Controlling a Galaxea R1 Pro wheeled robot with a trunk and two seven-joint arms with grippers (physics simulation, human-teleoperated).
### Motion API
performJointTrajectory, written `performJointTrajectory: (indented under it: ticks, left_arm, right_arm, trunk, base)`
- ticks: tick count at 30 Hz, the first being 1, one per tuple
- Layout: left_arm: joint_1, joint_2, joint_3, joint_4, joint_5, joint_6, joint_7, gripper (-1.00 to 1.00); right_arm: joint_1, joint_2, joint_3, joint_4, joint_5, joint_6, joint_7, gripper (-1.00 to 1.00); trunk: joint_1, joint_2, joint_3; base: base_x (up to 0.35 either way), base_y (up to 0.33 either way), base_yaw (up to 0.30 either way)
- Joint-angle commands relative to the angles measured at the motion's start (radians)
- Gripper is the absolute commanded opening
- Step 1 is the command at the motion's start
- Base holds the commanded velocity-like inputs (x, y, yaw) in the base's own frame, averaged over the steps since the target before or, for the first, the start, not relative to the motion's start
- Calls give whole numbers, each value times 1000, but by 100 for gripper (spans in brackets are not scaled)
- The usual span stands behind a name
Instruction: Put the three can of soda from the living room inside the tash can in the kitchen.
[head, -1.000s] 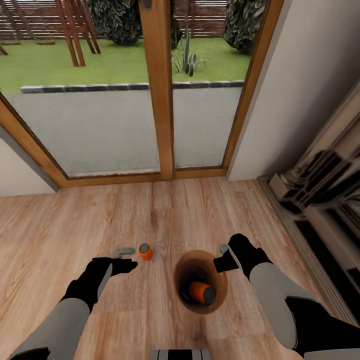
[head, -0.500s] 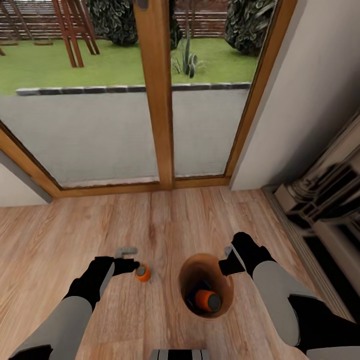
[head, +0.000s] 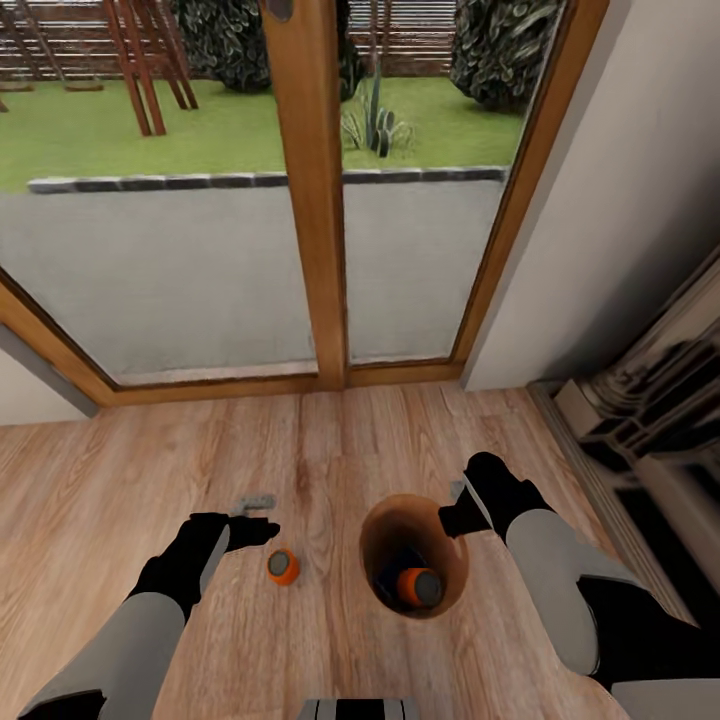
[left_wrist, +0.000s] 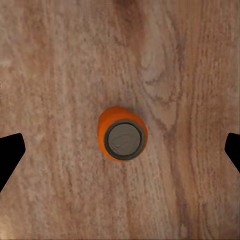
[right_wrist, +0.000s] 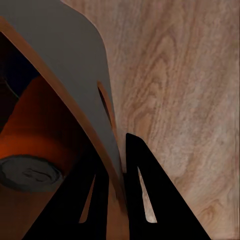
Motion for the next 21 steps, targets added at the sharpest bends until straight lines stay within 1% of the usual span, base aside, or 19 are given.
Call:
performJointTrajectory:
  ticks: [1,3,6,11,13,15,16,17,18,20,21]
  left_arm:
    - [0,0,0,0,0,0,0,100]
    - [0,0,0,0,-1,0,1,100]
    - [0,-1,0,-2,-1,-2,1,100]
    - [0,-1,0,-3,-1,-8,1,100]
    - [0,-2,0,-2,-1,-23,-1,100]
    - [1,-2,-1,2,-2,-86,-1,100]
    - [3,-2,-2,5,-3,-153,-1,100]
    - [5,-2,-2,9,-5,-233,-1,100]
    - [6,-3,-3,15,-6,-277,-2,100]
    - [8,-6,-4,84,-8,-440,-1,100]
    - [8,-7,-5,107,-8,-471,-1,100]
  right_arm:
    - [-7,0,-4,1,-28,4,4,-100]
    - [-12,0,-3,1,-28,4,3,-100]
    - [-15,0,-3,2,-28,4,2,-100]
    - [-18,-1,-4,1,-27,4,2,-100]
    - [-18,-2,-4,0,-27,4,2,-100]
    - [-18,-2,-4,0,-28,4,3,-100]
    - [-18,-1,-4,0,-28,4,4,-100]
    - [-18,-1,-4,0,-28,4,4,-100]
    - [-18,-1,-4,0,-28,4,4,-100]
    - [-19,-2,-4,0,-28,4,5,-100]
    - [-19,-3,-4,0,-28,4,5,-100]
  trunk:
    - [0,0,0]
    - [0,0,0]
    - [0,0,0]
    - [0,0,0]
    - [0,0,0]
    - [0,0,0]
    - [0,0,0]
    - [0,0,0]
    - [0,0,0]
    - [0,0,0]
    - [0,0,0]
  base:
    - [308,0,0]
    - [282,0,0]
    - [145,0,0]
    - [36,0,0]
    - [6,0,0]
    - [3,0,0]
    - [2,0,0]
    - [1,0,0]
    - [0,0,0]
    - [0,0,0]
    - [0,0,0]
